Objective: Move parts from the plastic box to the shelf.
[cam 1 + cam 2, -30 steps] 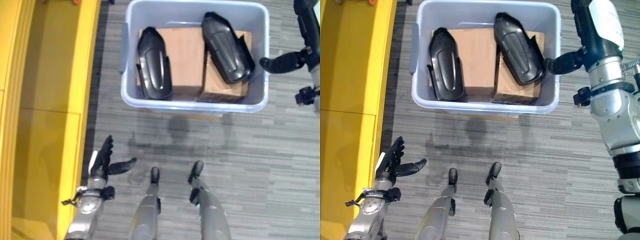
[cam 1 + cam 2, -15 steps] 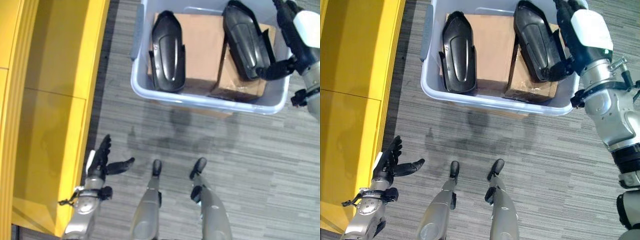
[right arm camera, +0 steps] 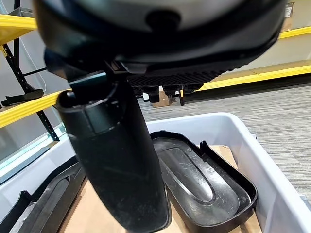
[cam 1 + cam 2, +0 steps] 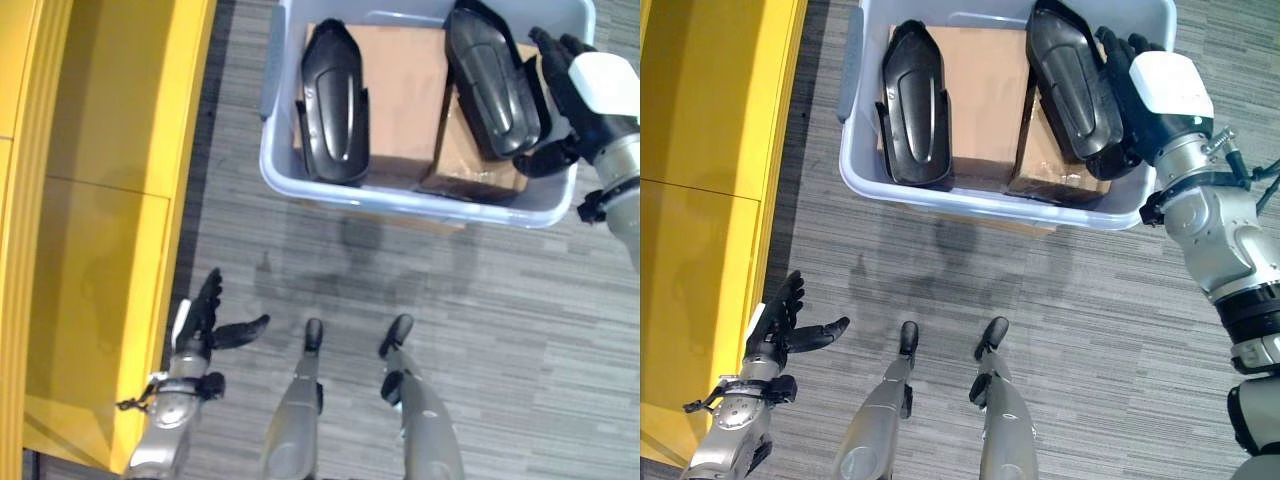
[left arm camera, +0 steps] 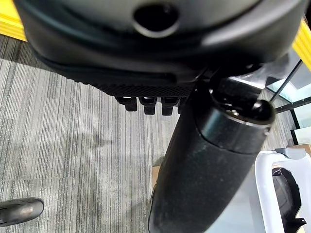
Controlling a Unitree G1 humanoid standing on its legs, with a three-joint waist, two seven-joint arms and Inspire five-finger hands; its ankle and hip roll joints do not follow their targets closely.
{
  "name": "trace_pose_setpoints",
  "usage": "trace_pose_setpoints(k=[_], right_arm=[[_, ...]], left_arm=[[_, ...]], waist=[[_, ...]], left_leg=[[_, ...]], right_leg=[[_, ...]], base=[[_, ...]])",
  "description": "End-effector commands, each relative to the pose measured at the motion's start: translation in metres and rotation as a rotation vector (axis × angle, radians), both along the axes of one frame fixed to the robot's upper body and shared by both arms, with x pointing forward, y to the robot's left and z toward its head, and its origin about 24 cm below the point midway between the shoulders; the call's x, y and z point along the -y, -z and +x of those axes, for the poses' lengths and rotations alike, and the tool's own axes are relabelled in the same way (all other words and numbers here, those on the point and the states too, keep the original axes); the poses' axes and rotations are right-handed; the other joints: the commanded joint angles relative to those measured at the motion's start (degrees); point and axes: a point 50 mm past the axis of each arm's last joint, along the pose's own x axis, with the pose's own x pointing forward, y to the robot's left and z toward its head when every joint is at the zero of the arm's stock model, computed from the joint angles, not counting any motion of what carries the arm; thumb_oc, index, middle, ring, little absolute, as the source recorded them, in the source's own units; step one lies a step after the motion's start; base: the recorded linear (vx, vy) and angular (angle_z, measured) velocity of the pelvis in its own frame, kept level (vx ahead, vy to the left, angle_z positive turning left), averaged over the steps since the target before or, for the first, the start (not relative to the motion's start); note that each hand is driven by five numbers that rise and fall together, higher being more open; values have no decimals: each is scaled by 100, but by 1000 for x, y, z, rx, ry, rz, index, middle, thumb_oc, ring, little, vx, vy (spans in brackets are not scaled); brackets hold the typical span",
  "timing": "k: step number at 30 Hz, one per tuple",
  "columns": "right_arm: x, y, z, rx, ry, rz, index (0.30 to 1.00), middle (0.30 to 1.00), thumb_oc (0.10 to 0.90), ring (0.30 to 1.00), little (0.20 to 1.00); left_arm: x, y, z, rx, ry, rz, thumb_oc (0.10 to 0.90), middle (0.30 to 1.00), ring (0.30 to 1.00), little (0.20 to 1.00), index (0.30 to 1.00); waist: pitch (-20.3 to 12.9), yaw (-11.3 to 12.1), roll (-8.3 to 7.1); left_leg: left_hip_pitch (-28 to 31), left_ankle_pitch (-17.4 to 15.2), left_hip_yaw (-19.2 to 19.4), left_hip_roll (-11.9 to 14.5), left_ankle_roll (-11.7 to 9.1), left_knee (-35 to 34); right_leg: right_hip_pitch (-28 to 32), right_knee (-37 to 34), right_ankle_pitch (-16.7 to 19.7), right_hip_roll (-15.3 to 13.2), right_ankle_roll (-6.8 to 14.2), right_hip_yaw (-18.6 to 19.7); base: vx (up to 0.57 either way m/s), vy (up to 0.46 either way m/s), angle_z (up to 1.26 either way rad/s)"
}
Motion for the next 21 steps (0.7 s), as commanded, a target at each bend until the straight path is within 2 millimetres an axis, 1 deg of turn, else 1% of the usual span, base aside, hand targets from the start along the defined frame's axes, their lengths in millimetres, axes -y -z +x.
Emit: trace_pose_setpoints(k=[1,5,11,14,17,21], right_arm=[[-4,-52,-6,156,37,-133,1000,1000,900,1000,1000],[-4,-54,-3,162,56,-152,1000,1000,900,1000,1000],[-3,-53,4,154,101,-194,1000,1000,900,1000,1000],[-3,-52,6,139,117,-220,1000,1000,900,1000,1000],[2,-44,12,101,157,-252,1000,1000,900,1000,1000],[7,-43,15,88,194,-288,1000,1000,900,1000,1000]], left_arm=[[-8,-28,-5,129,27,58,900,1000,1000,1000,1000],[-7,-29,-4,135,30,56,900,1000,1000,1000,1000],[-5,-31,-3,140,42,54,900,1000,1000,1000,1000],[-4,-31,-2,143,44,52,900,1000,1000,1000,1000],[-2,-31,0,141,54,54,900,1000,1000,1000,1000],[0,-33,2,151,62,58,900,1000,1000,1000,1000]], waist=[[-63,27,-161],[-32,35,-157],[3,87,-136],[20,96,-126],[63,137,-116],[96,149,-105]], left_leg=[[545,-222,34,332,-200,444],[520,-217,16,337,-206,454],[477,-170,-25,353,-212,451],[455,-154,-45,351,-214,446],[405,-133,-66,343,-213,437],[352,-115,-80,341,-215,440]], right_leg=[[11,-29,251,-293,818,355],[-6,-28,247,-296,815,350],[-25,-29,240,-286,814,319],[-37,-36,245,-284,815,313],[-64,-45,251,-287,819,298],[-80,-54,260,-299,823,286]], base=[[0,0,0],[0,0,0],[0,0,0],[1,-1,2],[5,-5,5],[-1,-3,3]])
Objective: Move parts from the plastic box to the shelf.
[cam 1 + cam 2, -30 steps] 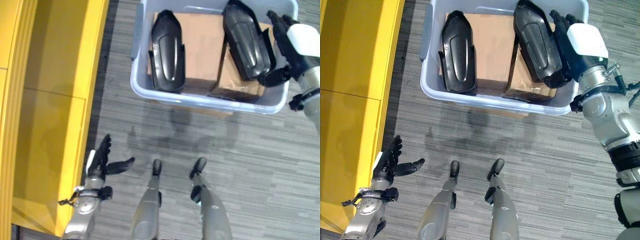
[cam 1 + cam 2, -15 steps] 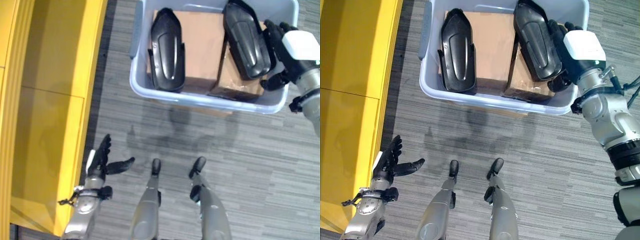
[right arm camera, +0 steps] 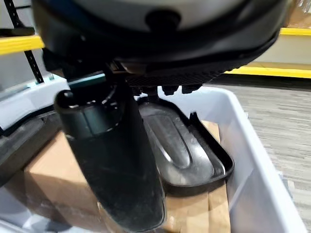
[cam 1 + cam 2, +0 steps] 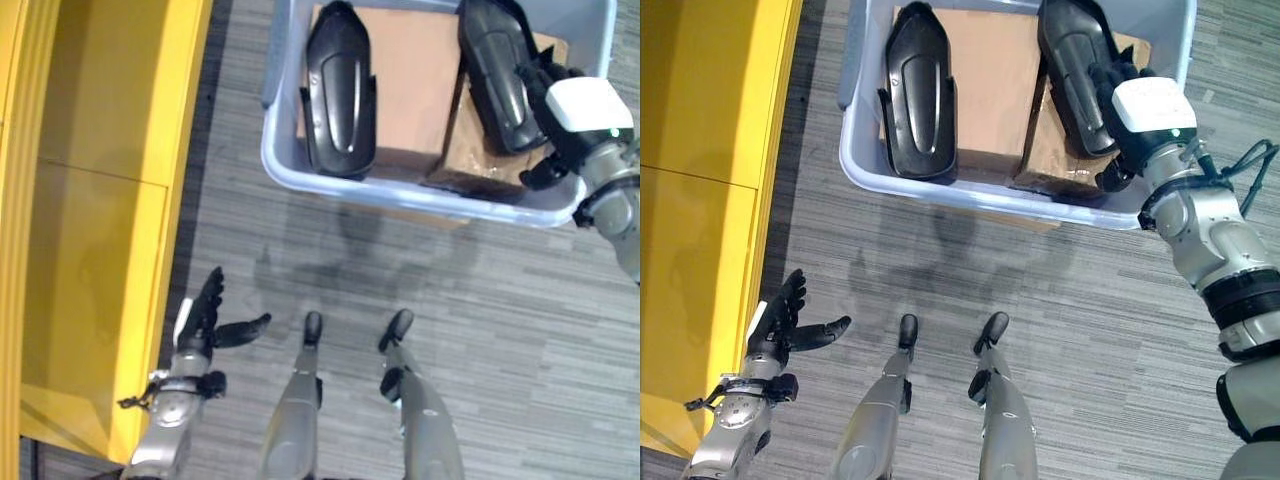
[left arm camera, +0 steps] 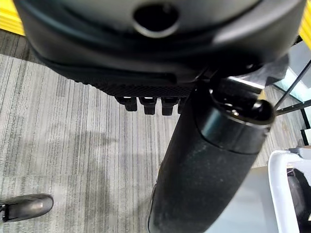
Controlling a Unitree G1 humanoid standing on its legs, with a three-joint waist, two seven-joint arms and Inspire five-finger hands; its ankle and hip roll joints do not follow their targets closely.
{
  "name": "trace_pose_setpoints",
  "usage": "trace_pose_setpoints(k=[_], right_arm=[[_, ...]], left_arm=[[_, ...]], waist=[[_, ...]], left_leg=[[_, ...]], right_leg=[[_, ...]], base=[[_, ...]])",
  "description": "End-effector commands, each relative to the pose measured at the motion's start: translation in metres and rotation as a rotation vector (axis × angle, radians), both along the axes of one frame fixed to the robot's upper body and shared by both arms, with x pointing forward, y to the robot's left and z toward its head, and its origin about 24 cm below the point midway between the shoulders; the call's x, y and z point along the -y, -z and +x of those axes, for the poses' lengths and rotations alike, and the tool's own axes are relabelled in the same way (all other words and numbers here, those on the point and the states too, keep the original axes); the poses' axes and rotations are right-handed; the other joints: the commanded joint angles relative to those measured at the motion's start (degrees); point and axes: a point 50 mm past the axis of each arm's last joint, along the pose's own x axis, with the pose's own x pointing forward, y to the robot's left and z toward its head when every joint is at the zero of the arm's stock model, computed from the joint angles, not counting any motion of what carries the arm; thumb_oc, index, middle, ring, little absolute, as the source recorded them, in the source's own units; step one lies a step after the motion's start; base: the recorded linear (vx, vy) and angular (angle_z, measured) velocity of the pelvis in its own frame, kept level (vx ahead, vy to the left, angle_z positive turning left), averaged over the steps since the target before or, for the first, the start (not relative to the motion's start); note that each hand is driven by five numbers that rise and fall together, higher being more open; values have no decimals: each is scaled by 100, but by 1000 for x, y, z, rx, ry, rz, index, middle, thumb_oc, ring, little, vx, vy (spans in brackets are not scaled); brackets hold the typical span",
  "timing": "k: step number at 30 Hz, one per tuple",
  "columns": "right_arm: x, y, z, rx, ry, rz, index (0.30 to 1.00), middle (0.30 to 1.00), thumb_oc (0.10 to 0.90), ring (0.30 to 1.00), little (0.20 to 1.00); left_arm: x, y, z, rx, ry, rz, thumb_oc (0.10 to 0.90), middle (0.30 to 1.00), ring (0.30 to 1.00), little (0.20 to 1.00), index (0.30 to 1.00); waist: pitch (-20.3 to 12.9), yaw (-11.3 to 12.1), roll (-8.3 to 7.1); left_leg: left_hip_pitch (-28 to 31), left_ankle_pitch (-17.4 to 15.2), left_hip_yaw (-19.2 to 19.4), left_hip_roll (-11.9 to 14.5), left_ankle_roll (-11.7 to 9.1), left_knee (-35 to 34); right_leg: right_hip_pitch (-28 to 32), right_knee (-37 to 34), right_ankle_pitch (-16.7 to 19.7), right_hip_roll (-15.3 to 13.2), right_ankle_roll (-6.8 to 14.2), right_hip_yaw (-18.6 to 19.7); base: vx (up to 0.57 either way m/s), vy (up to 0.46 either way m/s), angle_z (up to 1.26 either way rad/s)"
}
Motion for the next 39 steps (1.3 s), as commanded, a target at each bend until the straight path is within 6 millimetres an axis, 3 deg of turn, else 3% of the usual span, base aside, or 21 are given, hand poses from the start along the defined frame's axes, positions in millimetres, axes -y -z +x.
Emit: trace_pose_setpoints(k=[1,14,39], right_arm=[[-1,-62,-7,201,27,-111,1000,1000,900,1000,1000],[-1,-72,-6,203,58,-188,1000,1000,900,1000,1000],[34,-100,-19,236,232,-247,1000,1000,900,1000,1000]], left_arm=[[-4,-31,-2,151,29,37,900,1000,1000,1000,1000],[-4,-33,1,161,23,44,900,1000,1000,1000,1000],[-5,-36,3,183,-3,34,900,1000,1000,1000,1000]], waist=[[-43,56,-80],[40,60,-74],[40,27,1]], left_leg=[[539,-106,32,333,-214,391],[241,-40,-78,344,-235,422],[-235,39,-168,410,-289,432]], right_leg=[[10,17,229,-313,866,374],[-235,73,194,-332,857,332],[-831,335,27,-302,822,308]], base=[[0,0,0],[12,-5,2],[9,-4,1]])
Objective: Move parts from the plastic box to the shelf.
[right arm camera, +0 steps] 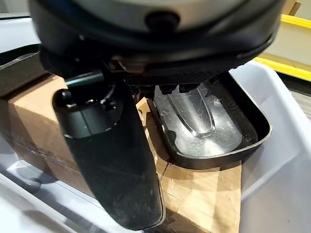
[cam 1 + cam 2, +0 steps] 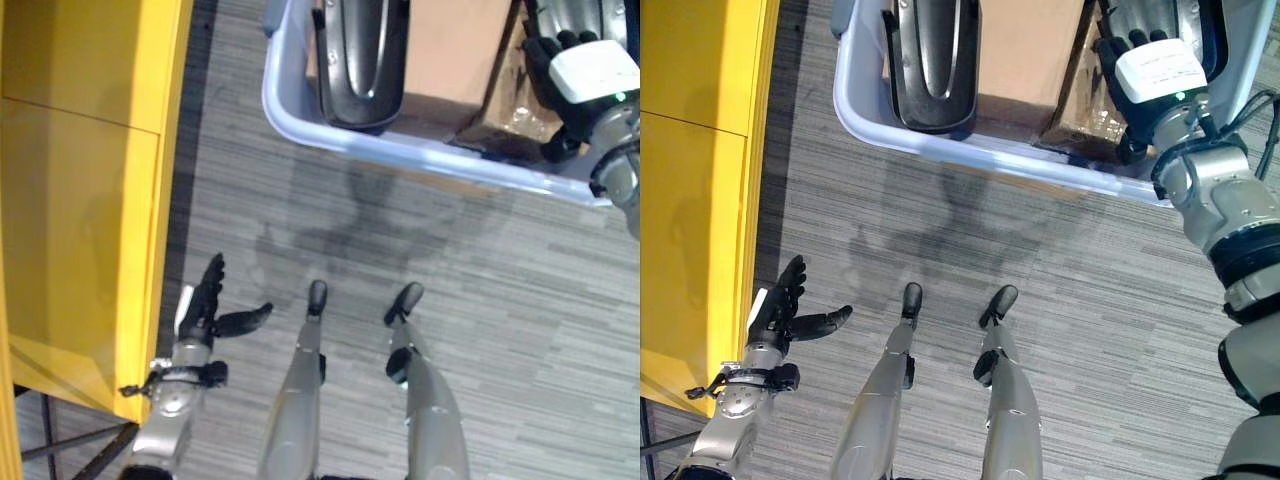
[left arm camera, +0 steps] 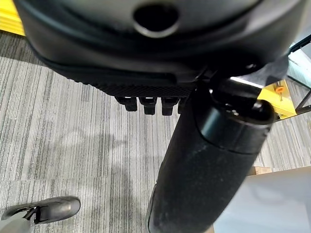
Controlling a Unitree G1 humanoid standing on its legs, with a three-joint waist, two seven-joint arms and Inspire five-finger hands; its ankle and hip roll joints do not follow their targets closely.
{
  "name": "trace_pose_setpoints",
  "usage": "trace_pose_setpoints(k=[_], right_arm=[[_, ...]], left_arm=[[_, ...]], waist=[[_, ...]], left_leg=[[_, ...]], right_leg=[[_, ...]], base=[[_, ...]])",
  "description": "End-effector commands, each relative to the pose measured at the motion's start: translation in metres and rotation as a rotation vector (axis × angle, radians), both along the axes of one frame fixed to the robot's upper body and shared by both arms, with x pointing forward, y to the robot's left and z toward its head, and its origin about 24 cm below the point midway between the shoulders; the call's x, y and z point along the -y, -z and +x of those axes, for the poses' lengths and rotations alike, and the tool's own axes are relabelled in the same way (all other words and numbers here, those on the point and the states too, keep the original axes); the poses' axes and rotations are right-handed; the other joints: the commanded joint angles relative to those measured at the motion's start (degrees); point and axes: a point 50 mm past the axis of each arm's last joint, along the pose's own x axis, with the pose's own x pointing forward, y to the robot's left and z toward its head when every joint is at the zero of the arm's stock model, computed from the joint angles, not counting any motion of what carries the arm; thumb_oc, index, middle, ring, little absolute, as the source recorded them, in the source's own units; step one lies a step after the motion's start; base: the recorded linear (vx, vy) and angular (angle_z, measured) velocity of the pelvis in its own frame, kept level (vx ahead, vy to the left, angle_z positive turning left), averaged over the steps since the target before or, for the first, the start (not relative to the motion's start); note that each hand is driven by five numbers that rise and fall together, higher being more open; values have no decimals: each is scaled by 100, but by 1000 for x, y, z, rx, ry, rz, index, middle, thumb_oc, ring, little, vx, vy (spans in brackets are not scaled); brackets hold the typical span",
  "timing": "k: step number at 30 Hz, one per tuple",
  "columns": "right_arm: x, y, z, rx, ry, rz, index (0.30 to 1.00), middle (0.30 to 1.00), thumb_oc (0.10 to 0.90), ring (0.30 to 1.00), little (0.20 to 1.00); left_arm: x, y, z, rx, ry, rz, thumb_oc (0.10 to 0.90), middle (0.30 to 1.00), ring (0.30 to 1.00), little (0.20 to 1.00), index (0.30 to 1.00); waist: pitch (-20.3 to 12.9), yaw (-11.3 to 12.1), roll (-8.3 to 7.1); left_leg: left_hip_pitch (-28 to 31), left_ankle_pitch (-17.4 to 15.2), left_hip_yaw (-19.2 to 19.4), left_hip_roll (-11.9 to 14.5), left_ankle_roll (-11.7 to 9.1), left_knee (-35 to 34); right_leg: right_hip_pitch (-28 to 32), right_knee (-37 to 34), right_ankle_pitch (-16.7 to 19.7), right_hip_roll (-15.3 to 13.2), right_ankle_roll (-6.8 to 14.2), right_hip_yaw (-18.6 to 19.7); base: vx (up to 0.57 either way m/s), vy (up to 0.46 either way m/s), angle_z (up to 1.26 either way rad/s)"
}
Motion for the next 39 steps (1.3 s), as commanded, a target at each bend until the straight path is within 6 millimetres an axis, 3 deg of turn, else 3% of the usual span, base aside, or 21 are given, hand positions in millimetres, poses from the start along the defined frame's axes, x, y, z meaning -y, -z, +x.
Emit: trace_pose_setpoints(k=[1,10,15,26,30,39], right_arm=[[29,-69,-34,237,101,-56,1000,1000,900,1000,1000],[11,-76,-44,315,-45,9,1000,1000,900,1000,1000],[-11,-73,-47,369,-278,294,1000,1000,900,1000,1000],[-48,-80,-56,402,-641,645,1000,1000,900,1000,1000],[-47,-83,-60,415,-632,598,1000,1000,900,1000,1000],[-18,-78,-60,399,-476,532,1000,1000,900,1000,1000]], left_arm=[[-6,-26,-4,130,6,14,900,1000,1000,1000,1000],[-9,-29,-4,146,-17,17,900,1000,1000,1000,1000],[-11,-28,-6,141,-26,8,900,1000,1000,1000,1000],[-17,-27,-10,132,-55,-14,900,1000,1000,1000,1000],[-21,-29,-12,134,-63,0,900,1000,1000,1000,1000],[-21,-31,-12,144,-54,5,900,1000,1000,1000,1000]], waist=[[11,-77,-45],[11,-173,-108],[11,-169,-140],[11,-147,-216],[11,-135,-235],[11,-185,-303]], left_leg=[[777,-131,57,413,-211,288],[828,-154,75,392,-197,274],[946,-189,90,387,-190,272],[1076,-195,92,395,-195,255],[1103,-194,98,397,-197,263],[1123,-185,94,423,-200,235]], right_leg=[[60,190,-28,-265,885,427],[52,219,-7,-283,884,449],[154,206,3,-275,884,470],[309,141,33,-250,888,467],[345,132,33,-243,889,460],[332,126,32,-221,893,453]], base=[[0,0,0],[0,0,0],[0,0,0],[0,0,0],[0,0,0],[0,0,0]])
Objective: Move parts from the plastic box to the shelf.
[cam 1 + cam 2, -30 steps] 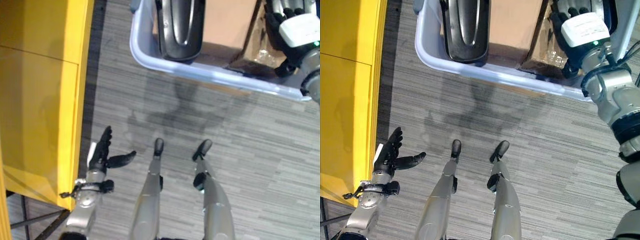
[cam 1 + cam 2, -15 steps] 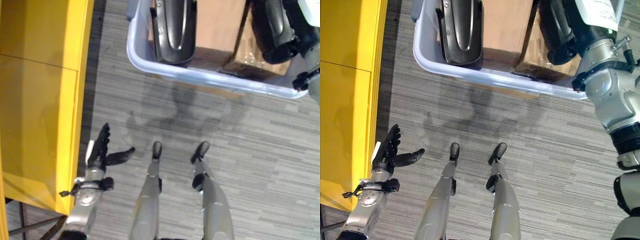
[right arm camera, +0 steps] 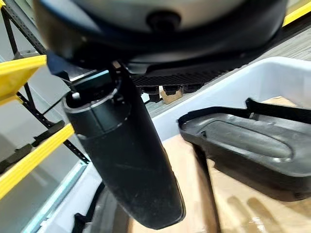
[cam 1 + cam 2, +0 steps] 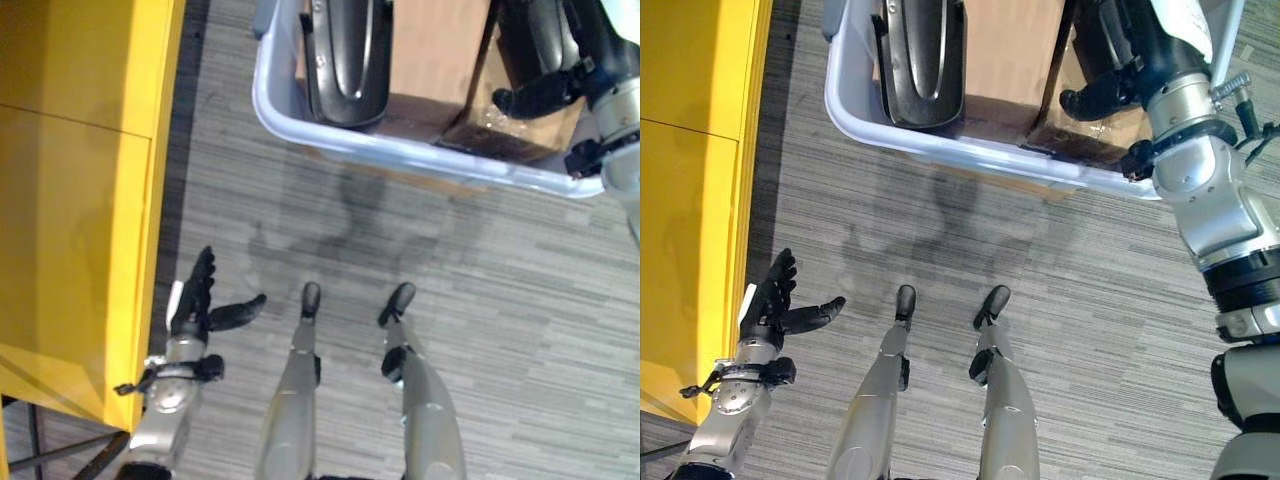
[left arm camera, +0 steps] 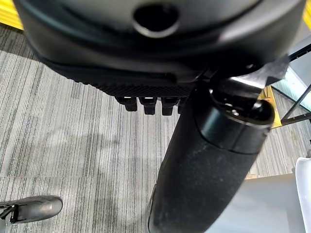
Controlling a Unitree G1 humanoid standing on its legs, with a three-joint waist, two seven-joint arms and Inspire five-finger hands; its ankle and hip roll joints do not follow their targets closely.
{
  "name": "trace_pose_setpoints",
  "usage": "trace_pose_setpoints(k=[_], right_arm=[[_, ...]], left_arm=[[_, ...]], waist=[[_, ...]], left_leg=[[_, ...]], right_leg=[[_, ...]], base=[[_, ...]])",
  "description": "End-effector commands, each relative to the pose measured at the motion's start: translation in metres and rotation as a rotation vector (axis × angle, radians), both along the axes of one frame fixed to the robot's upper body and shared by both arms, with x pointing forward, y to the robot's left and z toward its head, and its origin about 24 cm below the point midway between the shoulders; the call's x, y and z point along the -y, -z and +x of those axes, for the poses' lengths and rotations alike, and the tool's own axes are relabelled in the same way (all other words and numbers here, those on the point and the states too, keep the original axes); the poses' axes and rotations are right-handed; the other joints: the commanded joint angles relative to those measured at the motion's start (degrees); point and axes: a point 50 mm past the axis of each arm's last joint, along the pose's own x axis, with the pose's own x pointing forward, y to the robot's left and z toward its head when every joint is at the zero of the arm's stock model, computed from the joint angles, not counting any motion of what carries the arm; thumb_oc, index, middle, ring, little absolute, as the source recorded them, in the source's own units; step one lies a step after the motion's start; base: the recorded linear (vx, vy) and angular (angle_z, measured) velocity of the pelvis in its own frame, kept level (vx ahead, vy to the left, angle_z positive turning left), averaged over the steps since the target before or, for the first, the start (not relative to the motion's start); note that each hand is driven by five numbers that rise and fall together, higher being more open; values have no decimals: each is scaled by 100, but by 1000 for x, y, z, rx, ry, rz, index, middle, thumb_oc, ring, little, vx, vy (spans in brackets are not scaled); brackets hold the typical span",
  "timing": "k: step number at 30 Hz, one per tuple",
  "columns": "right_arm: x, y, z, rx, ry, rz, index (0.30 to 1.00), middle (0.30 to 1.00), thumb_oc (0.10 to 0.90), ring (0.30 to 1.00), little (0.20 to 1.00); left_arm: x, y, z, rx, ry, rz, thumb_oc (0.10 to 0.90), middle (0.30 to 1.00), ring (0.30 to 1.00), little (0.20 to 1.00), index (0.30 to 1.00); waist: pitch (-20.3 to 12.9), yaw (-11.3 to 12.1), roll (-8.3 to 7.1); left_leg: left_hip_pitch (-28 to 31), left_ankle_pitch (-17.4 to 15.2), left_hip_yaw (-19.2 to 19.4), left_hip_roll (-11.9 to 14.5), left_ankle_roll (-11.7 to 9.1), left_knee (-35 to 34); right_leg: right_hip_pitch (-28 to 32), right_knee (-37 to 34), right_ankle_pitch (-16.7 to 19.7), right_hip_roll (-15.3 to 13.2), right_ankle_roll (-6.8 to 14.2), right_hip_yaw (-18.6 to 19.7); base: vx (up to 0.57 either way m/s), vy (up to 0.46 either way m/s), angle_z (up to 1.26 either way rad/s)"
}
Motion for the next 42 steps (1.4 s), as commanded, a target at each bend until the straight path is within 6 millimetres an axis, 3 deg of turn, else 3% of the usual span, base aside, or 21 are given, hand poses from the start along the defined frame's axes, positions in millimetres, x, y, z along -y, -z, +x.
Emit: trace_pose_setpoints(k=[1,4,14,17,25,32,42], right_arm=[[17,-47,-27,184,73,-79,1000,1000,900,1000,1000],[34,-45,-28,155,168,-129,1000,1000,900,1000,1000],[52,-45,-31,106,315,-277,1000,1000,900,1000,1000],[58,-45,-33,78,397,-392,1000,1000,900,1000,1000],[49,-57,-36,114,444,-546,1000,1000,900,1000,1000],[54,-66,-38,136,566,-690,1000,1000,900,1000,1000],[59,-77,-38,176,648,-718,1000,1000,900,1000,1000]], left_arm=[[-17,-22,-15,98,-18,46,900,1000,1000,1000,1000],[-18,-22,-15,102,-21,54,900,1000,1000,1000,1000],[-19,-23,-16,99,-18,67,900,1000,1000,1000,1000],[-20,-23,-16,95,-11,82,900,1000,1000,1000,1000],[-21,-26,-15,97,-12,116,900,1000,1000,1000,1000],[-23,-27,-16,98,-16,133,900,1000,1000,1000,1000],[-20,-26,-14,102,-19,127,900,1000,1000,1000,1000]], waist=[[-68,-15,-160],[-68,-25,-162],[-68,-41,-144],[-68,-35,-142],[-68,-52,-125],[-68,-6,-57],[-68,-20,50]], left_leg=[[998,-256,101,394,-174,240],[989,-256,98,399,-175,225],[964,-271,97,427,-173,236],[957,-318,106,440,-178,272],[818,-271,67,416,-176,313],[687,-259,38,416,-182,344],[545,-249,-7,421,-181,340]], right_leg=[[240,39,-4,-238,945,374],[199,58,-17,-229,950,393],[90,150,-42,-233,959,403],[49,227,-97,-222,966,395],[-101,336,-120,-263,955,371],[-271,467,-184,-287,951,352],[-535,661,-275,-326,940,364]], base=[[0,0,0],[0,0,0],[0,0,0],[0,0,0],[3,-5,-1],[12,-5,0],[13,-4,2]])
